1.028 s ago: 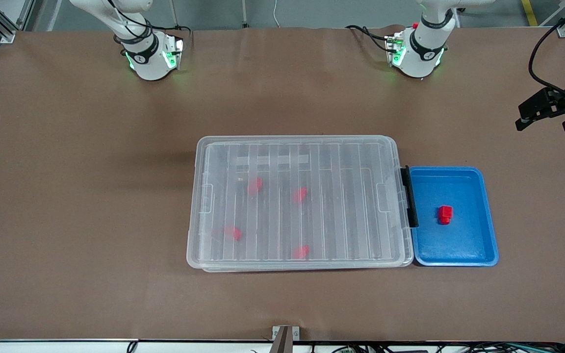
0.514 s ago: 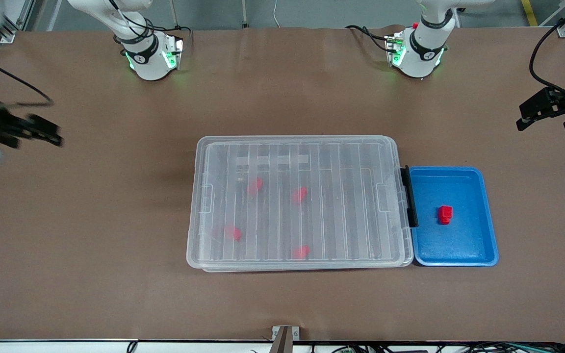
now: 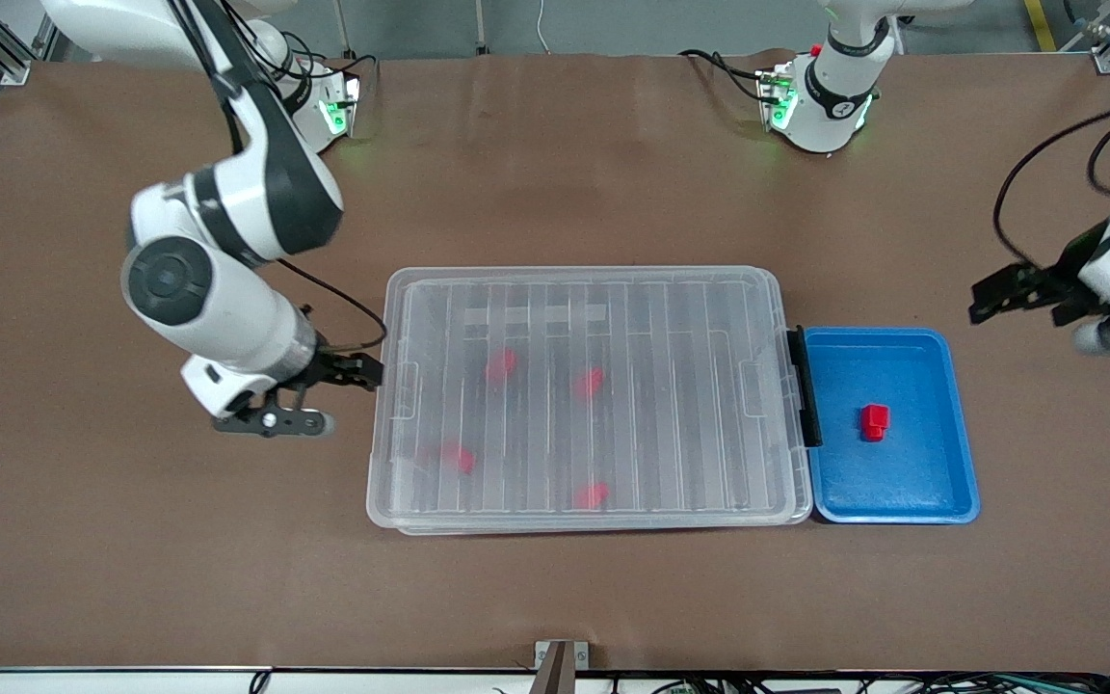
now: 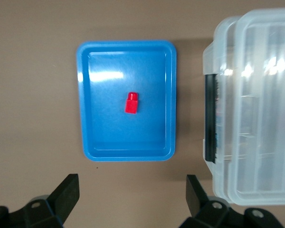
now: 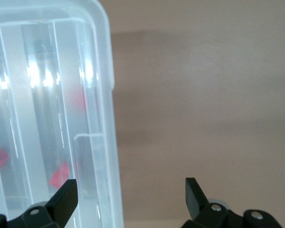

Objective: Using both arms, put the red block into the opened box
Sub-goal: 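Reach the right gripper to the lid edge while the left gripper reaches the block, then grasp the red block with the left gripper while the right gripper holds the lid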

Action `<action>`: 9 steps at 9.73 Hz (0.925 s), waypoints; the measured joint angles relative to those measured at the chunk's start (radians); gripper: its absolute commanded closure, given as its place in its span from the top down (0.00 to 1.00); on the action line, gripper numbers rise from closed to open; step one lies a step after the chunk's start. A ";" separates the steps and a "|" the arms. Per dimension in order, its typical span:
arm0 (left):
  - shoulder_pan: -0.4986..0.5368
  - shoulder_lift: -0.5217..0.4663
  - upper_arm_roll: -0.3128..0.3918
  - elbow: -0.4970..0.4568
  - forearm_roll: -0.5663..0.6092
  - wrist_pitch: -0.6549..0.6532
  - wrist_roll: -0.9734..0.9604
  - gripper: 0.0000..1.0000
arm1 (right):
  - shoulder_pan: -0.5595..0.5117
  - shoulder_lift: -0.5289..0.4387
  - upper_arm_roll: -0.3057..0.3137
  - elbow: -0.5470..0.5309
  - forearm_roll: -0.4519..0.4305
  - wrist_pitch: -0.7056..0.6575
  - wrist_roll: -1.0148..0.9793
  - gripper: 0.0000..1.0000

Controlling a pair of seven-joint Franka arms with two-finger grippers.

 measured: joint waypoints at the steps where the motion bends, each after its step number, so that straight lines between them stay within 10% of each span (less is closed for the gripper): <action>1: -0.001 0.071 -0.001 -0.008 0.000 0.050 0.000 0.99 | 0.007 0.027 0.000 0.001 -0.017 0.032 0.002 1.00; 9: 0.004 0.373 0.000 -0.223 0.000 0.638 0.000 0.99 | -0.012 0.082 -0.009 0.003 -0.112 0.088 -0.008 1.00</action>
